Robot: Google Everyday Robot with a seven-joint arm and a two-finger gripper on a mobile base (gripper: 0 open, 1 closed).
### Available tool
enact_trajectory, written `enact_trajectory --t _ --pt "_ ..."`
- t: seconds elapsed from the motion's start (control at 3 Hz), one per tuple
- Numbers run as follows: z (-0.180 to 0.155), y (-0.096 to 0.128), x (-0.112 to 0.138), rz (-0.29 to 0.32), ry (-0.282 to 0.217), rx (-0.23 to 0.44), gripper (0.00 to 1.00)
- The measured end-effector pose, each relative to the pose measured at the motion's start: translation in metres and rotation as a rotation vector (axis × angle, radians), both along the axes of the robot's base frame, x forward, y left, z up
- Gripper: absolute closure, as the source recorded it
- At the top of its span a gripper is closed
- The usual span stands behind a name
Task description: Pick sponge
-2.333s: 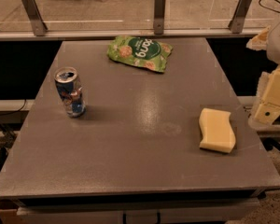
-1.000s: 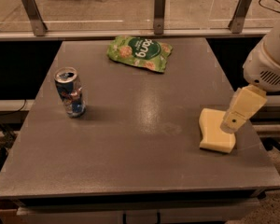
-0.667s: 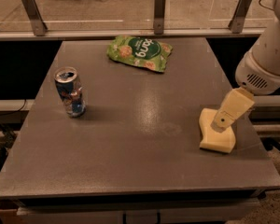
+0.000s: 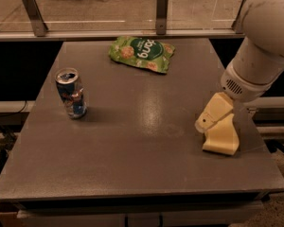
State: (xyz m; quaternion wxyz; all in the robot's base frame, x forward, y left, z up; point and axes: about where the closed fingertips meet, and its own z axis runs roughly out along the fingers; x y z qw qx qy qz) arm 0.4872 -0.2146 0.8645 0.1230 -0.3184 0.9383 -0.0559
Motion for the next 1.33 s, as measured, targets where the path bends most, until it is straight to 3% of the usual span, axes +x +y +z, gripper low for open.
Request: enact_trajectory --t 0.33,0.67,1.0,1.33 --pt "-0.013 0.006 -0.005 -0.132 0.017 0.007 0.00" --pt "-0.023 0.011 -0.012 -0.226 0.035 0.009 0.00" --pt "-0.029 0.014 -0.017 -0.277 0.039 0.018 0.16" --pt "-0.032 0.016 -0.021 -0.306 0.040 0.029 0.40"
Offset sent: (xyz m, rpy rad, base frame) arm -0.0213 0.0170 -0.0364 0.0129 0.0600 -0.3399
